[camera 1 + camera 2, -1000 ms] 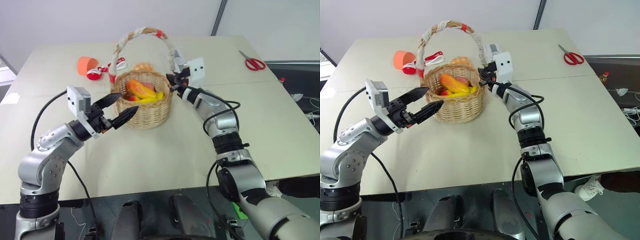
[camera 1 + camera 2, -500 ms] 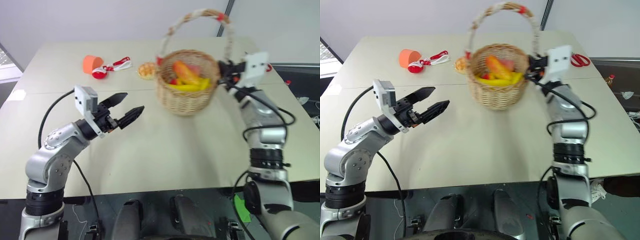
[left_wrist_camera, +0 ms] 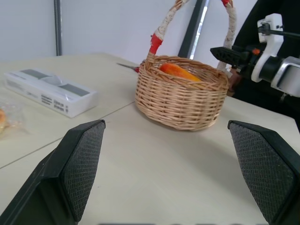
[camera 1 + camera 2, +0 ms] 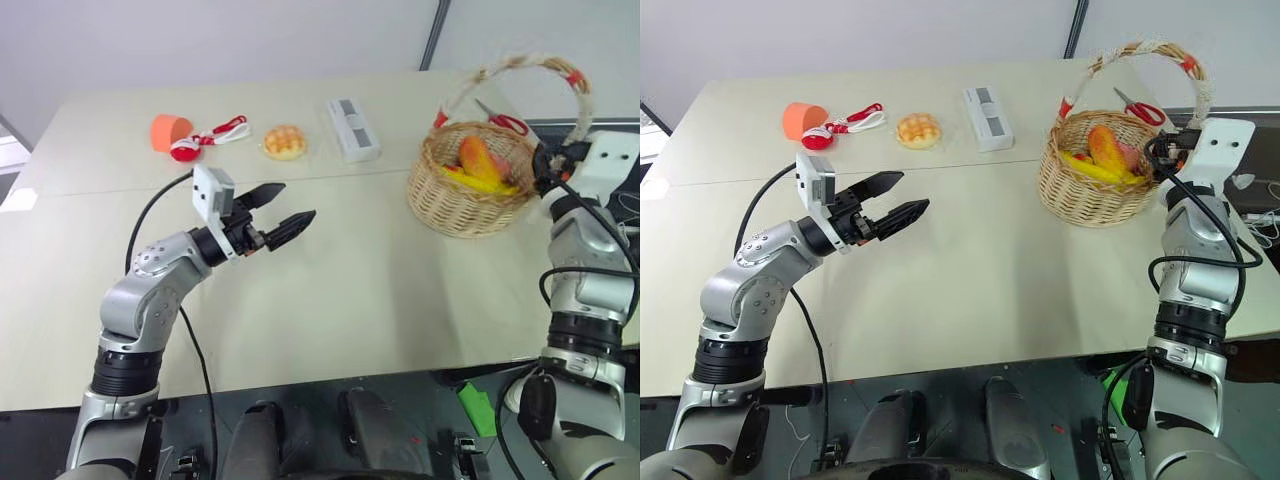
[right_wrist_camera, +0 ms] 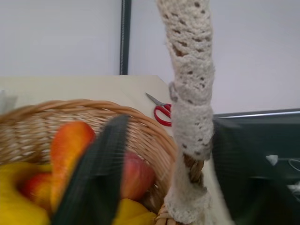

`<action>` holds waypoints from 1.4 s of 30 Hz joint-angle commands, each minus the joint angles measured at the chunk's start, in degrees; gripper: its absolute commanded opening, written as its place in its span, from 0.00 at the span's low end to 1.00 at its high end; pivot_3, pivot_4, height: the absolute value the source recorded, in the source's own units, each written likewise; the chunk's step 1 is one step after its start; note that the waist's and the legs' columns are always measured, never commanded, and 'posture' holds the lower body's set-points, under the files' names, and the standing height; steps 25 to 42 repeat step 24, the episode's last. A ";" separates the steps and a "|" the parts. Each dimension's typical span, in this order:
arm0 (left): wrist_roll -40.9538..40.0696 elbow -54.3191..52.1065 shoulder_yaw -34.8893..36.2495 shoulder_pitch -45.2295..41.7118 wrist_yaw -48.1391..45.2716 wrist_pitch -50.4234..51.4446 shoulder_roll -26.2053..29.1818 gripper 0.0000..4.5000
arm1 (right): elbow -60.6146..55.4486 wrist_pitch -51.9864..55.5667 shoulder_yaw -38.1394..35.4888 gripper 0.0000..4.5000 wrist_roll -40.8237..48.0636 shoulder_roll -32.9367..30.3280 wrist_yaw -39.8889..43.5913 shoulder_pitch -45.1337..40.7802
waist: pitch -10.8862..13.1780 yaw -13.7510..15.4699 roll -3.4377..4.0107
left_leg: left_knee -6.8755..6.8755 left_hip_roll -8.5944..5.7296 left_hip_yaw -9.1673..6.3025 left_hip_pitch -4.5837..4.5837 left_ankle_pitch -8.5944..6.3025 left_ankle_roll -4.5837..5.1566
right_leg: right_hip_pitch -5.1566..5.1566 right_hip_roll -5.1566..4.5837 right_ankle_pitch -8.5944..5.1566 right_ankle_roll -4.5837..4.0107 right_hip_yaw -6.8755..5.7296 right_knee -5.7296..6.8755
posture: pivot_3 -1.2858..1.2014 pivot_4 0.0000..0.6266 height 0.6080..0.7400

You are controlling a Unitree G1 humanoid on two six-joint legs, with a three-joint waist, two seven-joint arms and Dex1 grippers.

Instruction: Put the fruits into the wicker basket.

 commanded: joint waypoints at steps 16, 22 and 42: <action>10.66 8.24 12.91 14.91 3.51 -11.36 8.02 1.00 | -23.83 -2.08 13.14 0.80 7.15 -7.70 30.69 24.09 | -0.02 0.25 0.03 | 0.01 0.14 0.03 0.14 -0.01 0.02 | 0.09 0.10 -0.03 0.02 0.02 -0.02 | 0.52 0.24 1.00; 11.18 6.90 14.46 18.68 5.39 -13.32 6.42 1.00 | -18.66 -2.30 21.34 0.80 5.72 -4.66 33.13 18.66 | -0.02 1.23 0.00 | 0.06 0.15 0.05 0.07 -0.01 0.01 | 0.09 -0.09 -0.02 0.03 -0.01 -0.04 | 0.52 0.24 1.00; 10.45 6.04 14.72 19.55 5.67 -12.56 6.03 1.00 | -17.10 -2.55 21.67 0.80 5.90 -4.45 33.80 17.65 | -0.02 1.36 0.00 | 0.07 0.13 0.04 0.05 -0.01 0.01 | 0.09 -0.11 -0.02 0.03 -0.02 -0.04 | 0.52 0.24 1.00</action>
